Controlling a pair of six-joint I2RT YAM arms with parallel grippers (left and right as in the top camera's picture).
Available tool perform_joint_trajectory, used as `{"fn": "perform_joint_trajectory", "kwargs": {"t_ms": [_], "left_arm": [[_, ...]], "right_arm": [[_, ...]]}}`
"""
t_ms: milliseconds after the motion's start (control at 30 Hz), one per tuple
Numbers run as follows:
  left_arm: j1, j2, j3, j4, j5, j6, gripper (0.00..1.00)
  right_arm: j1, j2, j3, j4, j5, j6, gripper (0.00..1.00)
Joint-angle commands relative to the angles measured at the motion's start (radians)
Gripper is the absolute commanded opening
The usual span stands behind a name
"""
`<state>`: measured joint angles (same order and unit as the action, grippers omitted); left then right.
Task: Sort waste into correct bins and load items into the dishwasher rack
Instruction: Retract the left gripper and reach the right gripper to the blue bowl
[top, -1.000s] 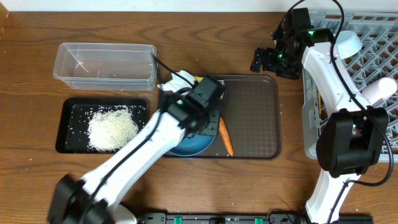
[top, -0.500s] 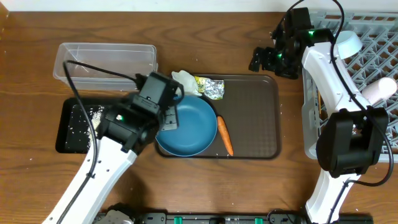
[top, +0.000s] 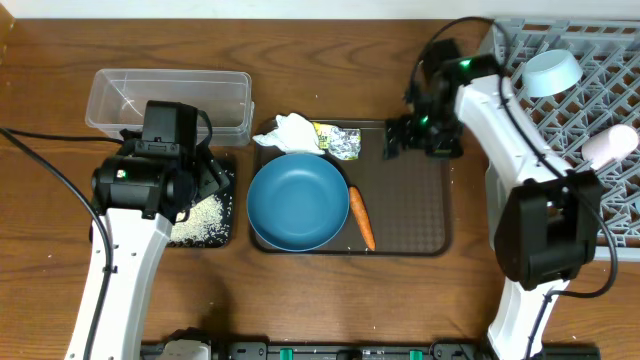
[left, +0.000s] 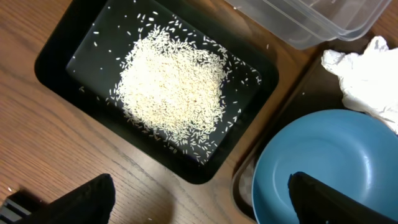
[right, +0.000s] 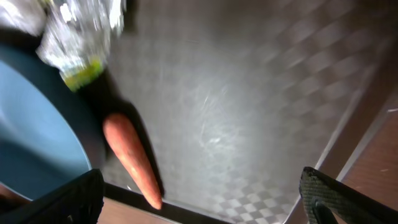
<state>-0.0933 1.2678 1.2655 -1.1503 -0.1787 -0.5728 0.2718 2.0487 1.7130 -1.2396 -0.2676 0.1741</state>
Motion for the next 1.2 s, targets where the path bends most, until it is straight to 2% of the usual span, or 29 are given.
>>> {"fn": "perform_joint_trajectory", "kwargs": {"t_ms": [0,133,267,400,533,667,800,967,1167], "left_arm": [[0.005,0.000,0.015,-0.005,0.010,-0.009,0.94],[0.005,0.000,0.015,-0.008,0.010,-0.009,0.97],[0.005,0.000,0.015,-0.027,0.021,-0.008,0.98],[0.005,0.000,0.015,-0.035,0.117,0.003,0.98],[0.005,0.000,0.014,-0.030,0.250,0.104,0.98],[-0.032,0.000,0.014,-0.007,0.457,0.274,0.98],[-0.108,0.005,0.014,0.023,0.459,0.273,0.98],[-0.195,0.036,0.014,0.080,0.433,0.269,0.98],[-0.215,0.097,0.014,0.086,0.294,0.185,0.98]], "right_arm": [[0.069,-0.009,-0.050,0.003,0.037,-0.034,0.99],[0.143,-0.009,-0.099,0.013,0.090,-0.025,0.99],[0.197,-0.009,-0.124,0.032,0.157,0.046,0.99],[0.202,-0.011,-0.119,0.051,0.167,0.074,0.99],[0.171,-0.014,-0.106,0.050,0.166,0.088,0.99],[0.115,-0.020,-0.091,0.050,0.162,0.089,0.99],[0.046,-0.026,-0.089,0.051,0.125,0.103,0.99],[-0.024,-0.026,-0.089,0.050,-0.014,0.091,0.99],[-0.031,-0.026,-0.089,0.054,-0.224,-0.064,0.99]]}}
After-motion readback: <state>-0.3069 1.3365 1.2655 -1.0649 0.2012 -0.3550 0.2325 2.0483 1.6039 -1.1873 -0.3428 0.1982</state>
